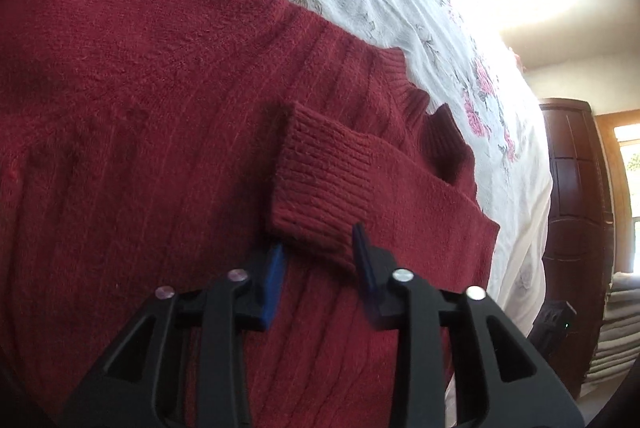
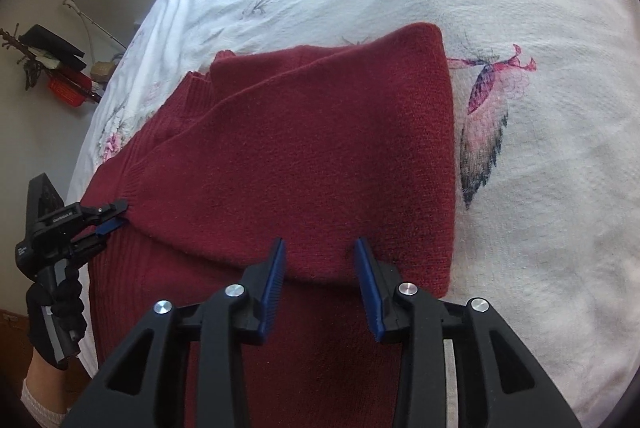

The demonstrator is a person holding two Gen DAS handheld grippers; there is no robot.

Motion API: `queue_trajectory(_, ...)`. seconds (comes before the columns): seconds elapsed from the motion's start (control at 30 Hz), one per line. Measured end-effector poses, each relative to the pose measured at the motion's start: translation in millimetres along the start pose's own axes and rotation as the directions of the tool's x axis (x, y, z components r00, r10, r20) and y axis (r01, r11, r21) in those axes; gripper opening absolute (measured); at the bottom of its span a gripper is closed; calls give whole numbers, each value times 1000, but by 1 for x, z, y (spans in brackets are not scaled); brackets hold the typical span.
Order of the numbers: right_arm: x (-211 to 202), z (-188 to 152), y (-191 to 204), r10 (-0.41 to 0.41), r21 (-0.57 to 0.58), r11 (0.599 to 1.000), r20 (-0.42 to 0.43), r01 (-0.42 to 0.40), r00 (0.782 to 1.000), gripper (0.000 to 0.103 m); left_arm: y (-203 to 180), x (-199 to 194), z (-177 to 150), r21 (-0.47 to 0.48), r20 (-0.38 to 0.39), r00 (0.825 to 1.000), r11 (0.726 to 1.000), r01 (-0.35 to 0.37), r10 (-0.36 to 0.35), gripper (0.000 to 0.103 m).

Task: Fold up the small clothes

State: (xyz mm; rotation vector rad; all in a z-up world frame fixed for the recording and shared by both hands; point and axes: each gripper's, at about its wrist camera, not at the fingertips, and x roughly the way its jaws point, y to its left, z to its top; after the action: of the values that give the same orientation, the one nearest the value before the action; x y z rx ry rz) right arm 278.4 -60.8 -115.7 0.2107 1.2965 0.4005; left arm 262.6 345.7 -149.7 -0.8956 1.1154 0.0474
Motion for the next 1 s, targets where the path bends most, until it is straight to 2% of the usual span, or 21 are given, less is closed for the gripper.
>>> queue_trajectory(0.07, 3, -3, -3, 8, 4, 1000, 1, -8, 1000, 36, -6, -14, 2, 14, 61, 998, 1000, 20, -21, 9)
queue_trajectory(0.17, 4, -5, -1, 2, -13, 1000, 5, -2, 1000, 36, -28, -40, -10, 157, 166, 986, 988, 4, -30, 9)
queue_trajectory(0.2, 5, -6, 0, -6, -20, 1000, 5, 6, 1000, 36, -33, -42, -15, 199, 178, 984, 980, -29, -6, 9)
queue_trajectory(0.23, 6, -6, 2, -12, -24, 1000, 4, 12, 1000, 36, -34, -40, -18, 220, 176, 984, 973, -75, 36, 16)
queue_trajectory(0.3, 6, -7, 4, -22, -29, 999, 0, 22, 1000, 37, -22, -29, -15, 198, 141, 975, 960, -198, 172, 27)
queue_trajectory(0.33, 6, -6, 4, -24, -29, 999, -4, 23, 1000, 37, -9, -26, -12, 174, 120, 968, 955, -240, 222, 28)
queue_trajectory(0.4, 3, -6, 4, -20, -23, 1000, -13, 20, 1000, 38, 10, -33, -7, 113, 94, 974, 969, -218, 208, 28)
queue_trajectory(0.47, -4, -5, 6, -10, -23, 1000, -15, 10, 1000, 38, 9, -50, -6, 100, 134, 973, 974, -201, 187, 28)
queue_trajectory(0.57, -19, -4, 11, 42, -23, 999, 12, -42, 999, 40, -23, -65, -13, 201, 187, 972, 963, -182, 145, 34)
queue_trajectory(0.67, -23, -1, 15, 52, -17, 999, 24, -51, 998, 41, -51, -55, -22, 285, 158, 983, 948, -141, 99, 40)
queue_trajectory(0.77, -9, -1, 18, -10, -28, 1000, -8, 9, 1000, 41, -64, -29, -26, 314, 123, 985, 937, -154, 121, 40)
queue_trajectory(0.83, 5, -4, 14, -30, -21, 999, -41, 29, 999, 41, -57, -6, -25, 298, 85, 980, 934, -198, 181, 40)
queue_trajectory(0.9, 15, -8, 9, -31, -23, 999, -45, 30, 999, 41, -45, 13, -23, 275, 59, 978, 939, -209, 200, 36)
queue_trajectory(1.0, 17, -7, 3, -7, 8, 1000, -37, 7, 999, 41, -42, 17, -21, 289, 63, 978, 935, -207, 197, 33)
